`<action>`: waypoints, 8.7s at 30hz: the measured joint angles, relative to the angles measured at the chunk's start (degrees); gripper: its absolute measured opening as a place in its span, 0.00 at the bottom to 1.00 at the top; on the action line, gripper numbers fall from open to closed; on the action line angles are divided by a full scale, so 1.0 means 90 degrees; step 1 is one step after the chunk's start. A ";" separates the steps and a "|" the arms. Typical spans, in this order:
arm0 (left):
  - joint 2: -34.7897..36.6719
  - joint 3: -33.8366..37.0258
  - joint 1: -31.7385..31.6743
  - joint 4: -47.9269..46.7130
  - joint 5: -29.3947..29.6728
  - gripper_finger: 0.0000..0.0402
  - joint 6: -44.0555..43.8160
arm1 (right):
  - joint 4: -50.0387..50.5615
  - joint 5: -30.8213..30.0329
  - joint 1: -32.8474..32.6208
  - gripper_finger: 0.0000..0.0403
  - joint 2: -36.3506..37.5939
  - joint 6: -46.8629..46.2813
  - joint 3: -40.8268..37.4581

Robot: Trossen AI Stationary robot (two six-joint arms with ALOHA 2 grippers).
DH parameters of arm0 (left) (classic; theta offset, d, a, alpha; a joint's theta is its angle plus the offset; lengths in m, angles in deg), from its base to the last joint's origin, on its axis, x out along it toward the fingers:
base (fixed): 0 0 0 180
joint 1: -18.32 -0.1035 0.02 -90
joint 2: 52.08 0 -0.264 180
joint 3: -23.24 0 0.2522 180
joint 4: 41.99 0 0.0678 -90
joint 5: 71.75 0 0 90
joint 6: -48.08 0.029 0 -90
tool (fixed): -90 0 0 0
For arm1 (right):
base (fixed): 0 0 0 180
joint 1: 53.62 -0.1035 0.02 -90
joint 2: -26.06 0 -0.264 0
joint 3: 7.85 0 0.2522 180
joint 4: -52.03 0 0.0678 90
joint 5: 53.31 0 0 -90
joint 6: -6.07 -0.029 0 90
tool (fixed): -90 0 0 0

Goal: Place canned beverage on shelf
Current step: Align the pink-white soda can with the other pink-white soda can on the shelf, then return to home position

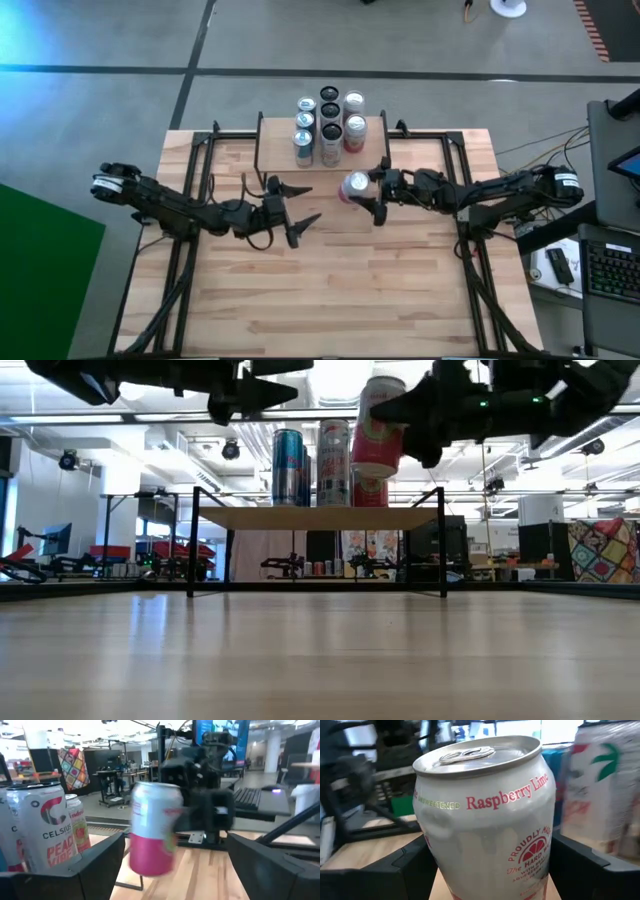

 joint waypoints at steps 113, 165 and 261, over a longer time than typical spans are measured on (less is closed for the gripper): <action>0.0122 0.0516 -0.0151 -0.0170 -0.0175 0.29 -0.0372 | 0.3086 -0.0548 -0.1312 0.58 0.3758 -0.1027 -0.1453; 0.1969 0.3944 0.0010 0.3122 -0.0894 0.00 0.0219 | 0.6064 -0.2024 -0.2527 0.22 0.7508 -0.0445 -0.1670; 0.7886 0.3939 0.0013 -0.5093 -0.1469 0.00 -0.1119 | 0.4776 -0.2177 -0.2508 0.22 0.7130 -0.0508 -0.2998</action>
